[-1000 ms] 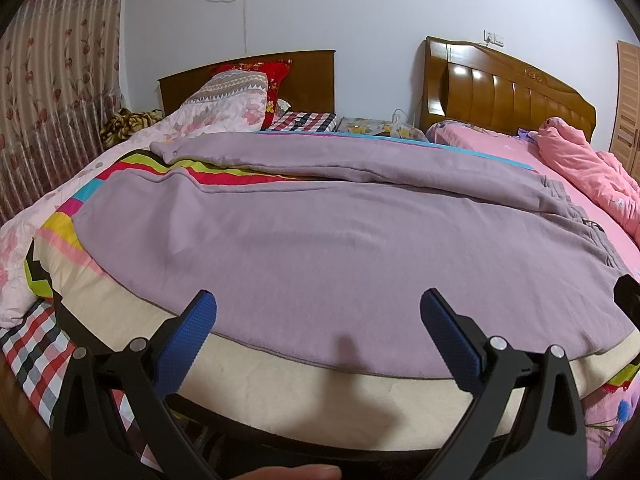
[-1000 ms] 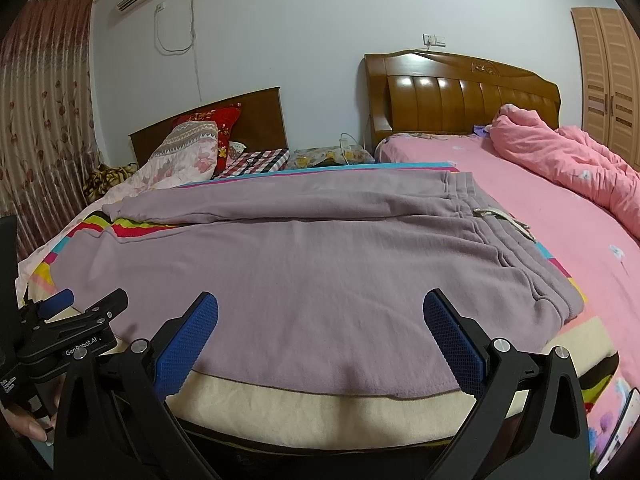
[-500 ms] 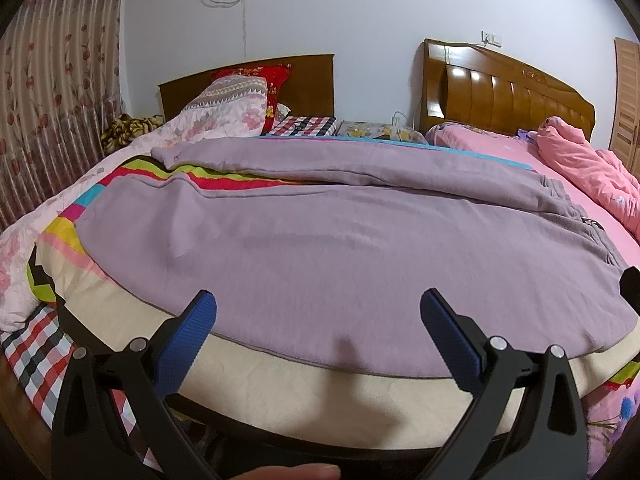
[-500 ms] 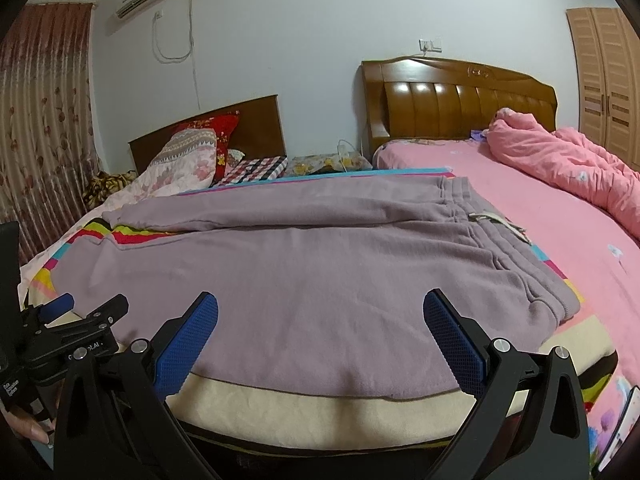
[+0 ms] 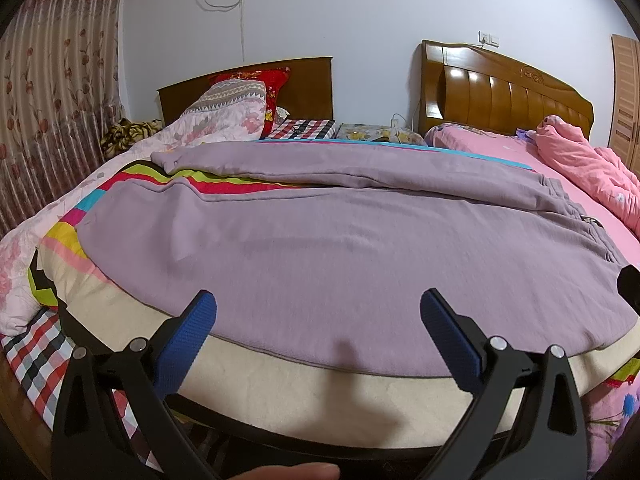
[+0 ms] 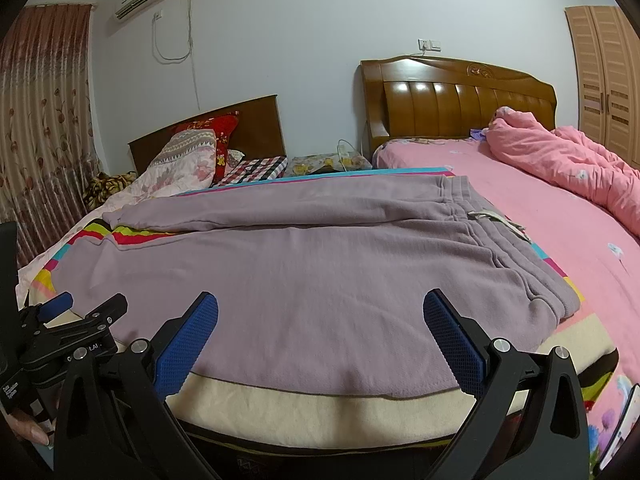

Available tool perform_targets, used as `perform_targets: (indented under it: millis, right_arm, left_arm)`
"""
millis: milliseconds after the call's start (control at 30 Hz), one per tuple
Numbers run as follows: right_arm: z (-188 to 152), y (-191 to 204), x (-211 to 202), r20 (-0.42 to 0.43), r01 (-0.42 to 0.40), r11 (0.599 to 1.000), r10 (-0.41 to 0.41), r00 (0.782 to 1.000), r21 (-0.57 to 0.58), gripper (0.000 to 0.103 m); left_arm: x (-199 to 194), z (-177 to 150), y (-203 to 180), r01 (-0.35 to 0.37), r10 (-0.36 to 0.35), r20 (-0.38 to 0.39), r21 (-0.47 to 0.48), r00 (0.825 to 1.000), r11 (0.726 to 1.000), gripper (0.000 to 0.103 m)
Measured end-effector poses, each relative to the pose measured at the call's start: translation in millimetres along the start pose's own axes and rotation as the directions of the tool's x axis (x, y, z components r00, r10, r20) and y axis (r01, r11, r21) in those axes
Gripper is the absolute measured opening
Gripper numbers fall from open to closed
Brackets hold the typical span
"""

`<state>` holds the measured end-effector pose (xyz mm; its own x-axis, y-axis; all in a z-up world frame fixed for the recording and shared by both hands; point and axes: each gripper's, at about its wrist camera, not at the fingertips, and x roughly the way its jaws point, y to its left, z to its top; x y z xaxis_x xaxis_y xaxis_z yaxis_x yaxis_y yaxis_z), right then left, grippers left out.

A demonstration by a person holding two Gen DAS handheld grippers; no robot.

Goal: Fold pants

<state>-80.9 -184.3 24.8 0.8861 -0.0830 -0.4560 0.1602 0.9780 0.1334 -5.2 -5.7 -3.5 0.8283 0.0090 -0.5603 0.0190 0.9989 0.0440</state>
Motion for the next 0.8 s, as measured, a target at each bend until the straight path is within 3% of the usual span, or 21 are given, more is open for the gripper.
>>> perform_targets:
  millis: [300, 433, 533, 633, 733, 800]
  right_arm:
    - [1, -6, 1, 0.007, 0.009, 1.000, -0.009, 1.000, -0.001, 0.099]
    - [15, -17, 8, 0.039, -0.003, 0.999, 0.005, 0.999, -0.051, 0.099]
    - [43, -32, 28, 0.015, -0.086, 0.987, 0.089, 0.996, -0.135, 0.099]
    - [87, -59, 67, -0.013, -0.002, 0.984, 0.000, 1.000, -0.181, 0.099]
    - [131, -91, 113, -0.014, 0.012, 0.984, -0.014, 1.000, -0.176, 0.099]
    - [154, -115, 157, -0.071, -0.011, 0.990, 0.001, 0.997, -0.142, 0.099]
  left_arm:
    - [0, 0, -1, -0.002, 0.002, 0.002, 0.009, 1.000, 1.000, 0.102]
    - [1, 8, -8, -0.002, -0.001, 0.027, 0.094, 1.000, 0.996, 0.102]
    - [0, 25, -21, -0.026, 0.002, 0.104, 0.233, 0.995, 0.972, 0.102]
    - [2, 50, -35, -0.072, 0.005, 0.195, 0.340, 0.981, 0.938, 0.102]
    - [14, 79, -36, -0.026, -0.028, 0.184, 0.284, 0.983, 0.958, 0.102]
    - [30, 91, -35, 0.080, -0.104, 0.095, 0.223, 0.990, 0.972, 0.102]
